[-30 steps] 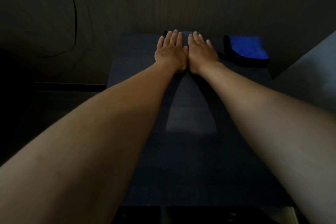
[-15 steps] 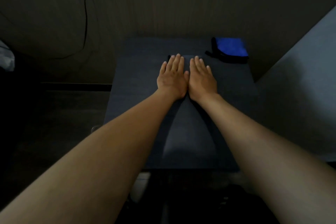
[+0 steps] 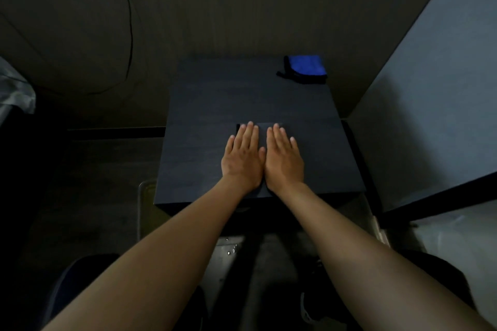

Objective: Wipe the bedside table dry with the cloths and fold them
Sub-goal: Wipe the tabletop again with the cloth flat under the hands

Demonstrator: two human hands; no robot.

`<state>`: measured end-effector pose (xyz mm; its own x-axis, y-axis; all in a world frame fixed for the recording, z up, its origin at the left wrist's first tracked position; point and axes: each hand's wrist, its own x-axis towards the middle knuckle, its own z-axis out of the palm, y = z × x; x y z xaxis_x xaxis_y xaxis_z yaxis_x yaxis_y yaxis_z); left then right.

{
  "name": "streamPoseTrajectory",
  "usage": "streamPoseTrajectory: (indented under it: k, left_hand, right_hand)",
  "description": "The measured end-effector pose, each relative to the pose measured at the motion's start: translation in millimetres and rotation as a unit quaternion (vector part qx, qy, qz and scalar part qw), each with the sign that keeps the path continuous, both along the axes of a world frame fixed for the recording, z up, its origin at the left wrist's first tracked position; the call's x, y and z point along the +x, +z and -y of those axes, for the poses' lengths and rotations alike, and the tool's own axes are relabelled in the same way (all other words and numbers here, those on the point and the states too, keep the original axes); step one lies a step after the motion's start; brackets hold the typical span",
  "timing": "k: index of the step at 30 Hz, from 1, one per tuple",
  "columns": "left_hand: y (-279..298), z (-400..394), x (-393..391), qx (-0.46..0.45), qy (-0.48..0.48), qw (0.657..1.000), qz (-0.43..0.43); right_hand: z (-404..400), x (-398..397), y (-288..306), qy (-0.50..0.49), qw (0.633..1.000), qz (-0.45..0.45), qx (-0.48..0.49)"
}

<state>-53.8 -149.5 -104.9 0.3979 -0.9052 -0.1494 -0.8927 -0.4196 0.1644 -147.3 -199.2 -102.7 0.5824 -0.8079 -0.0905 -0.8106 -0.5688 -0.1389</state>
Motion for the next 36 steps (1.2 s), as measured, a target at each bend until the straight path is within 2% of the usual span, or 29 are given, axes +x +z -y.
streamPoseTrajectory:
  k: [6,14,26,36]
  left_hand:
    - [1.0,-36.5,-30.6,0.006,0.001,1.000,-0.001]
    - [7.7,-44.5,-64.2,0.042,-0.025,0.998,-0.027]
    - [11.2,7.2,-141.0,0.074,-0.072,0.994,-0.035]
    - [13.0,68.1,-139.8,0.077,-0.082,0.993,-0.027]
  right_hand:
    - [-36.4,-31.4,-1.0,0.004,1.000,0.008,-0.002]
    - [-47.3,-71.1,-0.1,0.004,1.000,0.010,-0.007]
    - [-1.5,-151.6,1.0,-0.032,0.999,-0.009,0.006]
    - [60.4,-145.8,6.0,-0.048,0.998,-0.021,0.017]
